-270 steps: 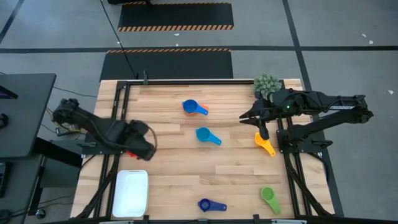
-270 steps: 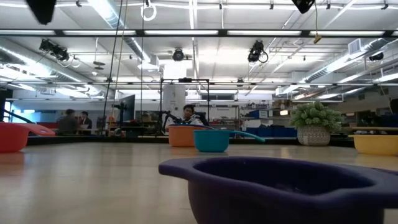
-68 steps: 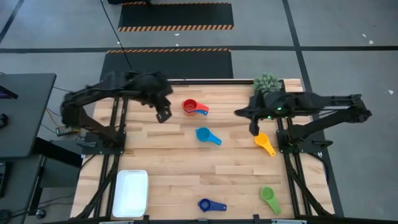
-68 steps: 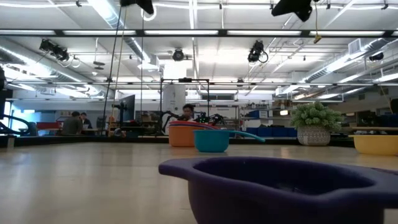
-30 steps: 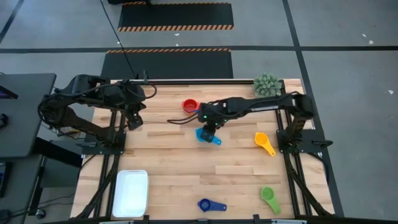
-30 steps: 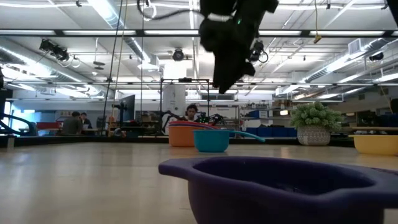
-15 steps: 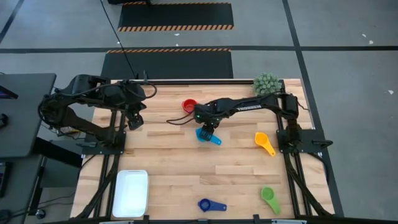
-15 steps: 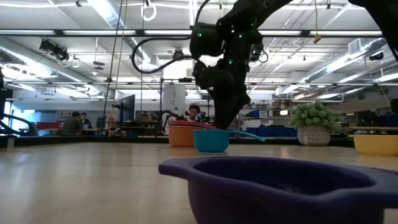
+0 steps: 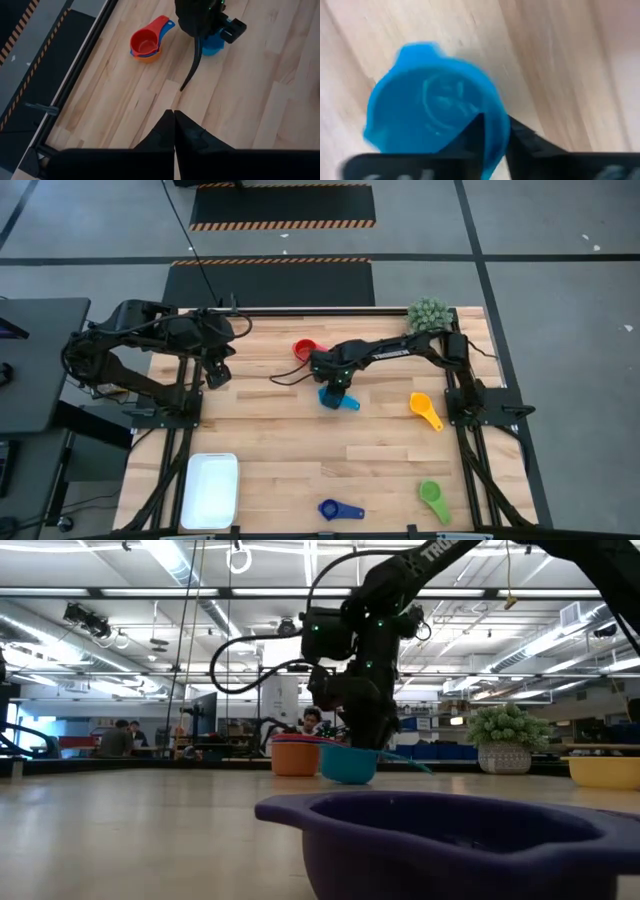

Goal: Nest measuring cups in basket
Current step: Stack the light blue measuring cup on top of the red measuring cup

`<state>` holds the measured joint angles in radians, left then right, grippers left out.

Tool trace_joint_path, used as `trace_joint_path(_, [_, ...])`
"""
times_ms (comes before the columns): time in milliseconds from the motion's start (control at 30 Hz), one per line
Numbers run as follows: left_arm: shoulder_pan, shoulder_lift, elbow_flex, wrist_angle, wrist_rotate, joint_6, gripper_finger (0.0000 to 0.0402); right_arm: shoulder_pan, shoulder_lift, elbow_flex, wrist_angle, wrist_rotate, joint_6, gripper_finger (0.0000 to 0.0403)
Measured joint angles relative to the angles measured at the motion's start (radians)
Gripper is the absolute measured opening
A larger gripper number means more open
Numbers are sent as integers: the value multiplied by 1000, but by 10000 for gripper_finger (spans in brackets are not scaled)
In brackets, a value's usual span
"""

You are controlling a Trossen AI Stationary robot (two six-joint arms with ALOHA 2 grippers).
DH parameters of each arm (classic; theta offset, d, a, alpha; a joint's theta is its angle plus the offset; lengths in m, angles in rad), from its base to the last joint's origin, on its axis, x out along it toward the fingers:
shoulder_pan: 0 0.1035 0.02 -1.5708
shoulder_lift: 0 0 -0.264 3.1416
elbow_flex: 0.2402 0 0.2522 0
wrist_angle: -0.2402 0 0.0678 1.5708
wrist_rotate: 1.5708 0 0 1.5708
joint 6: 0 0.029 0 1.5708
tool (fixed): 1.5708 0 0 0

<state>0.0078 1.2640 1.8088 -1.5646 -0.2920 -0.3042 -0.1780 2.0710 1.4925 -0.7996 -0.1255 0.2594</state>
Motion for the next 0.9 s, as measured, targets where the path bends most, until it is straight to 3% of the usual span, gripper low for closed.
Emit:
trace_joint_path(100, [0,0,0,2,0,0,2,0,-31,0,-5,3,2,14])
trace_joint_path(333, [0,1,0,3,0,0,2,-11,-127,28,-52,-3,28,9])
trace_joint_path(500, [0,1,0,4,0,0,2,-40,-129,214,-187,38,-34,9])
trace_joint_path(667, [0,1,0,7,0,0,2,-94,-126,375,-196,65,-77,9])
trace_joint_path(900, [0,1,0,37,0,1,2,-153,-121,424,-200,30,-103,9])
